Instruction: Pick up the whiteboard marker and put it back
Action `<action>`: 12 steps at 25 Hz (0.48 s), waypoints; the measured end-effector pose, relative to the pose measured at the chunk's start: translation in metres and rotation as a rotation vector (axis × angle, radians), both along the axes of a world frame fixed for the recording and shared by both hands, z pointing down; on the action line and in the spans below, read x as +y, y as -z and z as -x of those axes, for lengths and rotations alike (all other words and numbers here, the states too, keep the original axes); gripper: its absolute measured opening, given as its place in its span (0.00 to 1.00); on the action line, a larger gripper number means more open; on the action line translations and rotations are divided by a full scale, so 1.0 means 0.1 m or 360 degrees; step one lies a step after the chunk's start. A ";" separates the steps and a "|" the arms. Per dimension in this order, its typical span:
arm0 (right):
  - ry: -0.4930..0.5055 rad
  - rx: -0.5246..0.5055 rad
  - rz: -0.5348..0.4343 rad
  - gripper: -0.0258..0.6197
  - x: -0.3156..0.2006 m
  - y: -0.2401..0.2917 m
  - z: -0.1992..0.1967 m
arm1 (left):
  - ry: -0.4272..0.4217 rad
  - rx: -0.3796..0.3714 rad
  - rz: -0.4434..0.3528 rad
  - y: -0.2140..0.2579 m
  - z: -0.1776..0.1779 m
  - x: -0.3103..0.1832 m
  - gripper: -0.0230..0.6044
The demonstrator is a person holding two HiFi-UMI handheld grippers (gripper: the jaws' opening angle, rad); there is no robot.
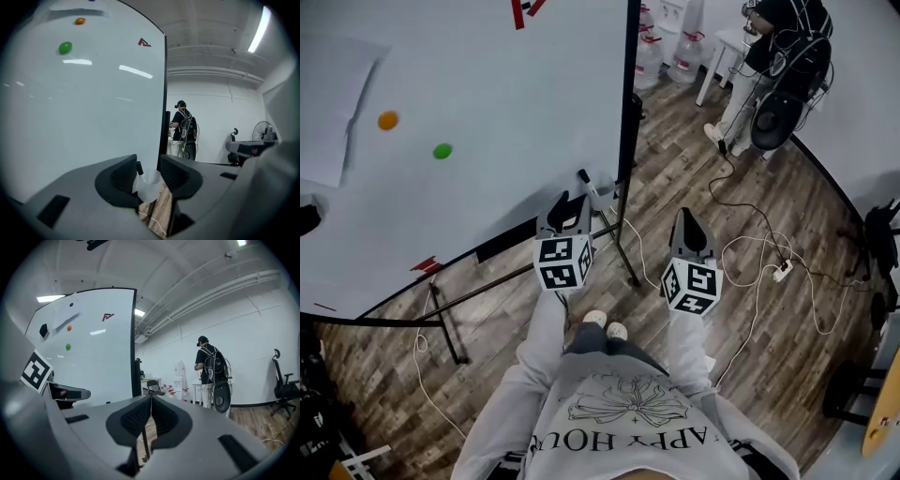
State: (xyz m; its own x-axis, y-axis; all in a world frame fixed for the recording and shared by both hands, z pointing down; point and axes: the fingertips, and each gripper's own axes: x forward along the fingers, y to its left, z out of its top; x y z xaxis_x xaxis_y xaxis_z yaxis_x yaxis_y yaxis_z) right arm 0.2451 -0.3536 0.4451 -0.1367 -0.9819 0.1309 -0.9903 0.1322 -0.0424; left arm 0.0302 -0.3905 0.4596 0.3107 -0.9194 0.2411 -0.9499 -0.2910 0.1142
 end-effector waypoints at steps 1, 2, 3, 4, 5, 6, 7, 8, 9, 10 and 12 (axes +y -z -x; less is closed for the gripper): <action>-0.0006 0.0000 0.0005 0.05 -0.04 -0.01 -0.02 | -0.0010 -0.0008 0.0018 -0.04 -0.02 -0.06 0.25; -0.0014 0.0004 0.0008 0.05 -0.08 -0.01 -0.04 | -0.0018 -0.0014 0.0036 -0.09 -0.04 -0.13 0.25; -0.0022 0.0013 0.0012 0.05 -0.12 -0.02 -0.06 | -0.0023 -0.0021 0.0055 -0.14 -0.05 -0.19 0.25; -0.0029 0.0027 0.0014 0.05 -0.16 -0.02 -0.06 | -0.0025 -0.0026 0.0076 -0.19 -0.05 -0.25 0.25; -0.0037 0.0042 0.0016 0.05 -0.19 -0.02 -0.06 | -0.0026 -0.0026 0.0099 -0.24 -0.05 -0.31 0.25; -0.0043 0.0050 0.0016 0.05 -0.23 -0.01 -0.07 | -0.0026 -0.0017 0.0124 -0.29 -0.06 -0.37 0.25; -0.0048 0.0052 0.0016 0.05 -0.26 -0.01 -0.07 | -0.0025 -0.0001 0.0148 -0.34 -0.06 -0.42 0.25; -0.0052 0.0050 0.0016 0.05 -0.29 -0.01 -0.07 | -0.0022 0.0015 0.0169 -0.38 -0.05 -0.47 0.25; -0.0056 0.0047 0.0017 0.05 -0.32 -0.02 -0.07 | -0.0017 0.0027 0.0188 -0.43 -0.05 -0.51 0.25; -0.0062 0.0047 0.0020 0.05 -0.35 -0.03 -0.07 | -0.0013 0.0030 0.0207 -0.48 -0.05 -0.56 0.25; -0.0075 0.0050 0.0033 0.05 -0.40 -0.06 -0.08 | -0.0014 0.0018 0.0244 -0.58 -0.06 -0.62 0.25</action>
